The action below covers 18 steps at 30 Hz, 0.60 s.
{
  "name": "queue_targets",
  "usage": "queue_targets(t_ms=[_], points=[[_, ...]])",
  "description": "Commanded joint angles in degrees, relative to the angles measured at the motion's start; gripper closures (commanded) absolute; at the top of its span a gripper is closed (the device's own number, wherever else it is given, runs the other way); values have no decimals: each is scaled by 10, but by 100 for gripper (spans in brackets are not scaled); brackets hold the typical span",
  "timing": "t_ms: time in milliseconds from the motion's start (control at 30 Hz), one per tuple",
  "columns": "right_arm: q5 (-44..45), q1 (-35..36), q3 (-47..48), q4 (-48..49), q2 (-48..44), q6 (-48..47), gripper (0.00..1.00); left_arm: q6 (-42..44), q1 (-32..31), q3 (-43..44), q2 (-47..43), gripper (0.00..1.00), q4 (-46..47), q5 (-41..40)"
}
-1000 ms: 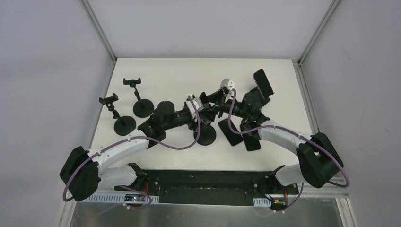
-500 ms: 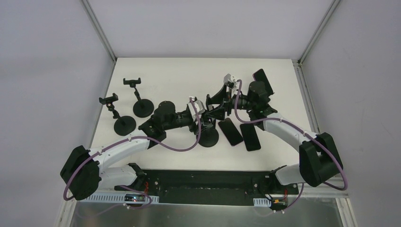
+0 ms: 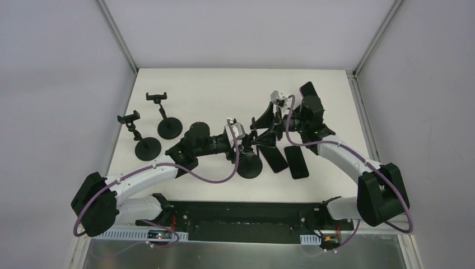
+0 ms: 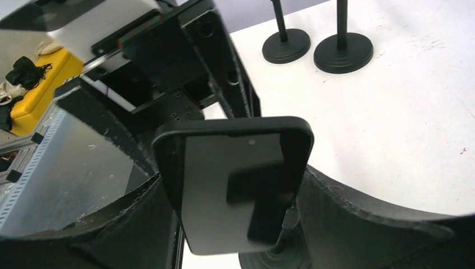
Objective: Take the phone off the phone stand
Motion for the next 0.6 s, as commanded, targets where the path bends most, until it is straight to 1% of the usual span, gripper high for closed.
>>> queue_targets(t_ms=[0,200,367,567], points=[[30,-33,-31,41,-41,-14,100,-22,-12,7,1,100,-27,79],[-39,-13,-53,58,-101,38,100,-20,18,21,18,100,-27,63],[-70,0,-60,58,-148,71,100,-19,25,19,19,100,-27,37],[-105,14,-59,55,-183,114,100,-17,26,20,22,100,-28,-6]])
